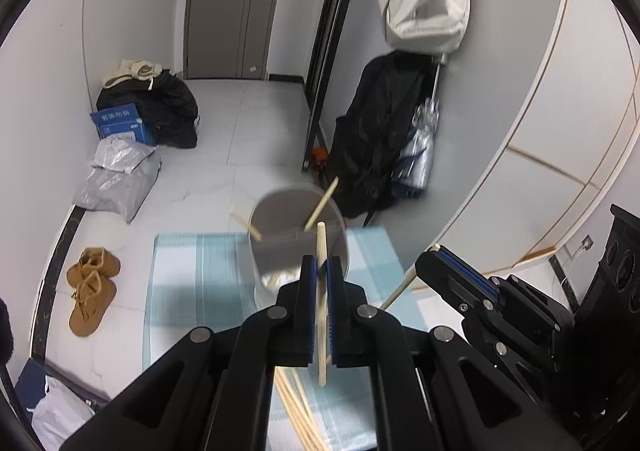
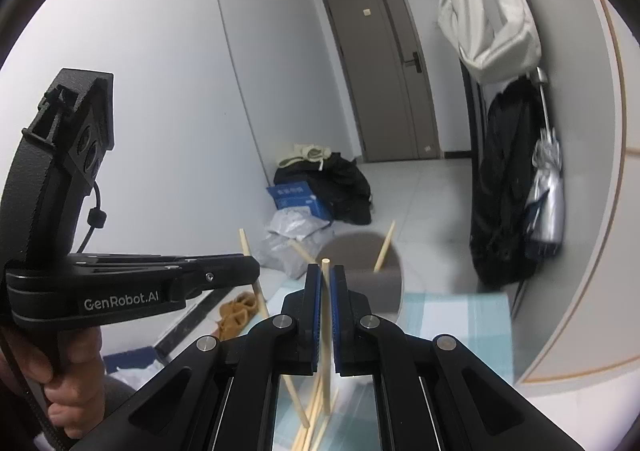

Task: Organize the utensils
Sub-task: 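Lift both held chopsticks upright toward the white holder opening, then lower both chopsticks into the white holder and open both grippers, then withdraw both open grippers up and away from the holder, then lower the right gripper onto the chopstick pile and grasp one chopstick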

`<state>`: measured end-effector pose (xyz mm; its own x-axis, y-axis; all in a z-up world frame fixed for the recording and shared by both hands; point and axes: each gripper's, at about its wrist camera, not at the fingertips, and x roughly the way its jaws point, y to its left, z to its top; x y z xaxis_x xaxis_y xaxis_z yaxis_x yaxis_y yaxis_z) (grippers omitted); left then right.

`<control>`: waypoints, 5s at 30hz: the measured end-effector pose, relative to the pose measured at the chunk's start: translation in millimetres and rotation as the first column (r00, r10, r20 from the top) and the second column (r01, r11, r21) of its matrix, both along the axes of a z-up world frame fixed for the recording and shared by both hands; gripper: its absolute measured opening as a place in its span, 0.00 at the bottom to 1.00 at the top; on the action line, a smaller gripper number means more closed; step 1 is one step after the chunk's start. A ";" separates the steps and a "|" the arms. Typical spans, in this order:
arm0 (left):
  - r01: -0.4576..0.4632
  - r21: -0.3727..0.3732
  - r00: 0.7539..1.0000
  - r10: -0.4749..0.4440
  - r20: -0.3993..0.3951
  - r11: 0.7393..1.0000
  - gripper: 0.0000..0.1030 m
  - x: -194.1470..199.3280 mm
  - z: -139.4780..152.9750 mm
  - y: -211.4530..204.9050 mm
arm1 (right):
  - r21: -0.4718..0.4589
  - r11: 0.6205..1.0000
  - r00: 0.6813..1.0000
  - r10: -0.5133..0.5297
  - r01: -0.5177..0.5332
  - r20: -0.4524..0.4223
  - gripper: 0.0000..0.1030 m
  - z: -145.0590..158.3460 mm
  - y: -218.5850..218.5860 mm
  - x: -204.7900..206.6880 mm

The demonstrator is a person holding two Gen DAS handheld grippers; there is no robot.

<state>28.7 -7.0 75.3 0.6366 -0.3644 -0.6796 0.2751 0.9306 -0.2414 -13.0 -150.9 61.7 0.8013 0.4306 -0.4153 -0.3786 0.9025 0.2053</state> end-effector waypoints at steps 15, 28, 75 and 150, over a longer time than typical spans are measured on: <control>-0.031 -0.037 0.998 0.033 0.054 0.999 0.01 61.6 53.7 5.6 | 0.060 0.998 1.000 -0.013 0.012 0.025 0.04 78.4 -0.9 81.1; -0.020 -0.006 0.996 0.021 0.087 1.000 0.01 106.1 35.3 9.9 | -0.015 0.999 0.999 -0.027 0.028 0.044 0.04 65.2 3.5 142.2; -0.170 0.086 0.983 0.162 0.092 0.982 0.59 42.0 -10.2 19.0 | -0.019 0.995 0.988 -0.099 0.098 -0.115 0.26 -4.7 -25.3 86.1; -0.526 0.075 0.834 0.531 -0.149 0.847 0.92 -5.5 -156.7 118.8 | -0.349 0.929 0.830 -0.094 -0.126 -0.550 0.53 -212.3 66.7 37.5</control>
